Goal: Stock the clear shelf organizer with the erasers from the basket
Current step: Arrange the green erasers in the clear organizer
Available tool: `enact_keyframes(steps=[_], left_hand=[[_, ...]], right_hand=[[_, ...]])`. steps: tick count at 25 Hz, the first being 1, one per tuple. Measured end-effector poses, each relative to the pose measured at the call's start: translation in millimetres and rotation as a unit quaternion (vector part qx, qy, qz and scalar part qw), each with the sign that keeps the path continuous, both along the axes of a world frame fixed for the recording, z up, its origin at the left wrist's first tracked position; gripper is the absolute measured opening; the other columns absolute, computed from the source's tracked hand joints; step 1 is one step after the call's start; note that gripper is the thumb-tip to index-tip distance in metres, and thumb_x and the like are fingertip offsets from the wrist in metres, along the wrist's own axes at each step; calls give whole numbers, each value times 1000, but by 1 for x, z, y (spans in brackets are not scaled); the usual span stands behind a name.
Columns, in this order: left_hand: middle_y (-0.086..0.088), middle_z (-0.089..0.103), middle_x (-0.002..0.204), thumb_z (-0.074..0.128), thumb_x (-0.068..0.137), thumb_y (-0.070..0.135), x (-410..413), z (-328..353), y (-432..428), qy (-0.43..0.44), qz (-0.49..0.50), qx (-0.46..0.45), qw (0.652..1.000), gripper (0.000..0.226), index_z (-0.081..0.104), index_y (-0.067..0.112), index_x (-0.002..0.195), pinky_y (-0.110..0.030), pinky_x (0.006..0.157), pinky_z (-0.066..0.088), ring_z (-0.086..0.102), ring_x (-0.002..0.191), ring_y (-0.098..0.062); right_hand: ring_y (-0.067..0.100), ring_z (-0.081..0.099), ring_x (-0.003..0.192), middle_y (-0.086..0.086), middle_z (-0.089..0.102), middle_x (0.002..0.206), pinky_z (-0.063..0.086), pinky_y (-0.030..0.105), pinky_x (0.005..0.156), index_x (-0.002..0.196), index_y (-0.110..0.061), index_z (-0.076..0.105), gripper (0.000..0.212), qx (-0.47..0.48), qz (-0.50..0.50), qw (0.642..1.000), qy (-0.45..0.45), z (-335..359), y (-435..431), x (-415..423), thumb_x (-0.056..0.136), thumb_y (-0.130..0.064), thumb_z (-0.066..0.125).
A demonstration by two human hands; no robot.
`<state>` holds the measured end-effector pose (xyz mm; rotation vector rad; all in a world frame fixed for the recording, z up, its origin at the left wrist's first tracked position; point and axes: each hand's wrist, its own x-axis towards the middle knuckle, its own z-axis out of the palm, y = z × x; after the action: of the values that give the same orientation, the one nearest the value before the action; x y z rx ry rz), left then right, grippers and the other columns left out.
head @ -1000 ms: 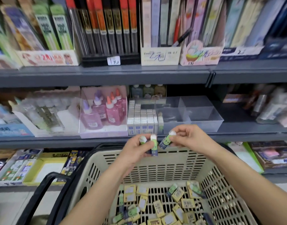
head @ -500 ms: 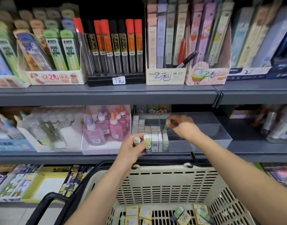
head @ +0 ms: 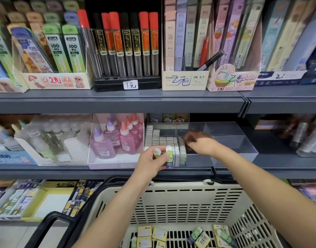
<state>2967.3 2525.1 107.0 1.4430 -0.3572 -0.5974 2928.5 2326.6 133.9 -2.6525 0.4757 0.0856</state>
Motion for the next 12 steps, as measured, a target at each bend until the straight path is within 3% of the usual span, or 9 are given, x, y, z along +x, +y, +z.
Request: enact_keyframes(steps=[3,6,8,12], left_hand=[[-2,67,87,64,86,9,-3,4,-3,-8,-3,10,1000,14,64,20,93,-29,77,56,66,85,-15],[1,67,79,62,86,6,-7,8,-10,-20,-14,16,1000,15,64,20,89,-21,68,56,65,72,-6],[1,65,77,62,87,5,-12,8,-16,-28,-25,24,999,12,64,17,90,-20,66,55,64,69,-5],[-6,60,78,58,90,9,-16,6,-18,-33,-11,25,999,5,61,13,90,-24,71,52,57,69,-13]], right_hand=[[20,61,87,1,66,99,50,30,78,98,-22,59,13,-15,-36,996,-78,10,7,-11,92,-22,47],[1,60,61,-13,66,67,46,16,63,85,-25,66,11,179,-6,974,-140,18,27,-29,90,-26,56],[0,61,58,-11,67,66,44,9,56,88,-19,69,9,215,41,967,-128,20,37,-39,88,-23,61],[6,66,67,-6,69,73,55,22,65,86,-19,68,5,236,-4,961,-146,32,20,-48,86,-17,64]])
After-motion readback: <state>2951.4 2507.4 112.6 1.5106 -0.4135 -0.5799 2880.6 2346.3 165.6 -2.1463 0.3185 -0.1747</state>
